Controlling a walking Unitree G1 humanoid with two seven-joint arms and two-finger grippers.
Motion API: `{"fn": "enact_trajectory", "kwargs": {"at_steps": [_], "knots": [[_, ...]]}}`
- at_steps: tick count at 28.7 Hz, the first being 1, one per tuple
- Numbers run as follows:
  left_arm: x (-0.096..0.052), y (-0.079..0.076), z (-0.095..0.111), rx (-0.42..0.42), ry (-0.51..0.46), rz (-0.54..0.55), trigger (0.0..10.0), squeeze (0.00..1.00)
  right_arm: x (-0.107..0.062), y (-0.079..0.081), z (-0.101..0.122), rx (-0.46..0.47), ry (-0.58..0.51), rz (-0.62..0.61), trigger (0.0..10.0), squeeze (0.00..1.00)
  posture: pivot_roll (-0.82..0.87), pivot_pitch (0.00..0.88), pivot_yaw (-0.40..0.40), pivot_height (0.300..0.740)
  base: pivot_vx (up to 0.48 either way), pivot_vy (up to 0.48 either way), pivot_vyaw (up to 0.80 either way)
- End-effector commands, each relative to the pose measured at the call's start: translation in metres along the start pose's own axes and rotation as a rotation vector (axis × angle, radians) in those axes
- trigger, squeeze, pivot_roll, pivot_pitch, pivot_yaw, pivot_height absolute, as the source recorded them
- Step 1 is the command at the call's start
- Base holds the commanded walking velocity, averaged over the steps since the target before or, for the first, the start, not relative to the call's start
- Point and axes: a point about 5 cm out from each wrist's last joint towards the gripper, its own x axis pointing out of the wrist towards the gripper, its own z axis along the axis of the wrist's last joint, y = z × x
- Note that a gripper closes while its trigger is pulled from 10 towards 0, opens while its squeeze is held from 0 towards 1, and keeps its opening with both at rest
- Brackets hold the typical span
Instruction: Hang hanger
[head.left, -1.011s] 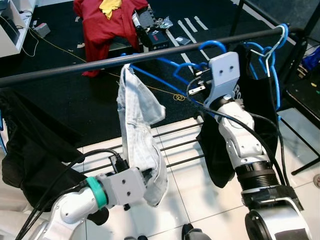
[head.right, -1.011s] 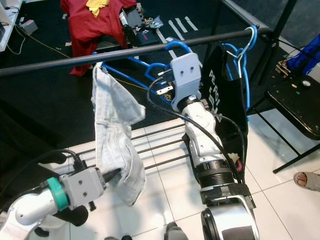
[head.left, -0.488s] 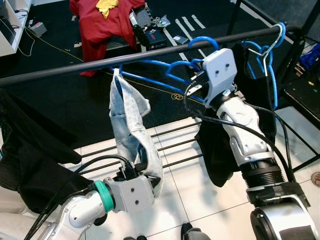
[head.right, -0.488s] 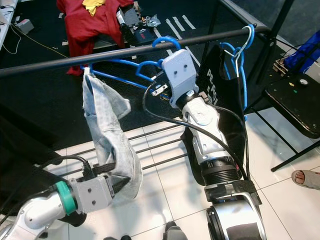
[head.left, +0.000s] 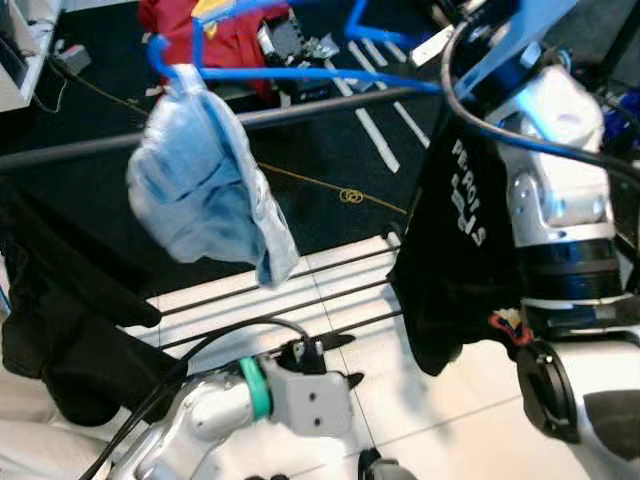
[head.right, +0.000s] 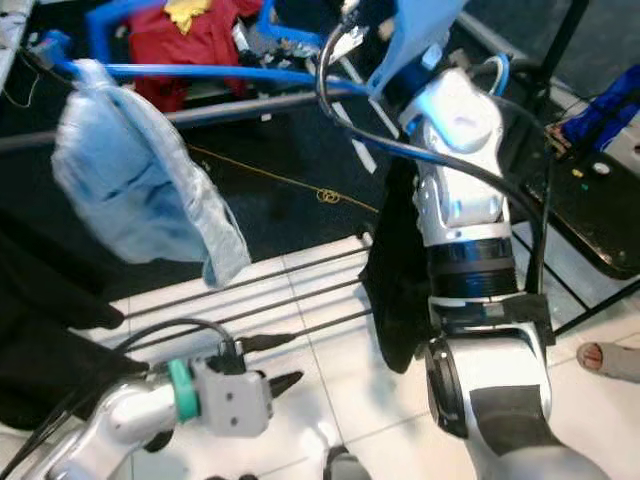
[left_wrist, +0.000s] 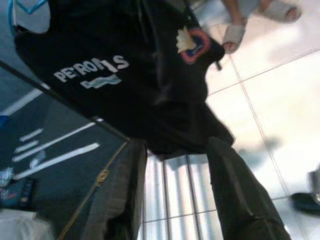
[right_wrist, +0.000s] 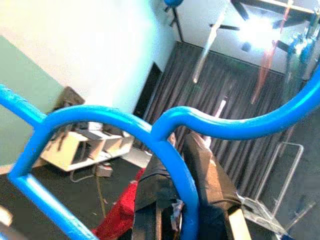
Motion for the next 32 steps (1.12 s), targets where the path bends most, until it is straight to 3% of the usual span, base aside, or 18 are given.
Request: {"fn": "enact_trajectory", "kwargs": {"at_steps": [1,4,5,6,7,8,9,12,17,21,23,24,28,30,32], "knots": [[-0.005,0.007,-0.026,0.066,0.161,0.087,10.0,0.0,-0.003,0.008,0.004,0.007,-0.005,0.112,10.0,0.0,-0.21,0.148,0.076,0.74,0.0,0.0,0.0],[-0.009,0.02,-0.036,0.099,0.233,0.159,10.0,0.0,-0.006,0.009,0.003,-0.001,0.006,0.144,10.0,0.0,-0.21,0.149,0.078,0.74,0.0,0.0,0.0],[-0.027,0.043,-0.049,0.159,0.335,0.258,10.0,0.0,-0.011,0.011,0.001,-0.011,0.025,0.185,10.0,0.0,-0.21,0.151,0.087,0.74,0.0,0.0,0.0],[-0.027,0.043,-0.049,0.159,0.335,0.258,10.0,0.0,-0.011,0.011,0.001,-0.011,0.025,0.185,10.0,0.0,-0.21,0.151,0.087,0.74,0.0,0.0,0.0],[-0.07,0.079,-0.063,0.222,0.473,0.399,10.0,0.0,-0.018,0.014,-0.003,-0.012,0.053,0.226,10.0,0.0,-0.21,0.152,0.093,0.74,0.0,0.0,0.0],[-0.086,0.086,-0.063,0.238,0.495,0.423,10.0,0.0,-0.02,0.014,-0.005,-0.011,0.059,0.233,10.0,0.0,-0.2,0.155,0.092,0.74,0.0,0.0,0.0],[-0.086,0.086,-0.063,0.238,0.495,0.423,10.0,0.0,-0.02,0.014,-0.005,-0.011,0.059,0.233,10.0,0.0,-0.2,0.155,0.092,0.74,0.0,0.0,0.0],[-0.107,0.081,-0.052,0.237,0.465,0.376,10.0,0.0,-0.02,0.014,-0.007,0.0,0.063,0.229,10.0,0.0,-0.16,0.156,0.092,0.74,0.0,0.0,0.0],[-0.11,0.071,-0.043,0.21,0.434,0.344,10.0,0.0,-0.017,0.016,-0.009,0.013,0.057,0.224,10.0,0.0,-0.15,0.157,0.09,0.74,0.0,0.0,0.0],[-0.094,0.05,-0.034,0.116,0.391,0.315,10.0,0.0,-0.013,0.02,-0.014,0.033,0.054,0.221,10.0,0.0,-0.13,0.156,0.081,0.74,0.0,0.0,0.0],[-0.094,0.05,-0.034,0.116,0.391,0.315,10.0,0.0,-0.013,0.02,-0.014,0.033,0.054,0.221,10.0,0.0,-0.13,0.156,0.081,0.74,0.0,0.0,0.0],[-0.086,0.044,-0.031,0.093,0.383,0.305,10.0,0.0,-0.013,0.02,-0.014,0.031,0.057,0.219,10.0,0.0,-0.13,0.156,0.081,0.74,0.0,0.0,0.0],[-0.078,0.037,-0.031,0.079,0.382,0.291,10.0,0.0,-0.013,0.019,-0.014,0.028,0.057,0.215,10.0,0.0,-0.13,0.156,0.083,0.74,0.0,0.0,0.0],[-0.071,0.024,-0.034,0.08,0.4,0.235,10.0,0.0,-0.011,0.018,-0.013,0.023,0.051,0.21,10.0,0.0,-0.15,0.157,0.087,0.74,0.0,0.0,0.0],[-0.071,0.02,-0.037,0.1,0.411,0.206,10.0,0.0,-0.01,0.016,-0.012,0.023,0.047,0.209,10.0,0.0,-0.15,0.157,0.089,0.74,0.0,0.0,0.0]]}}
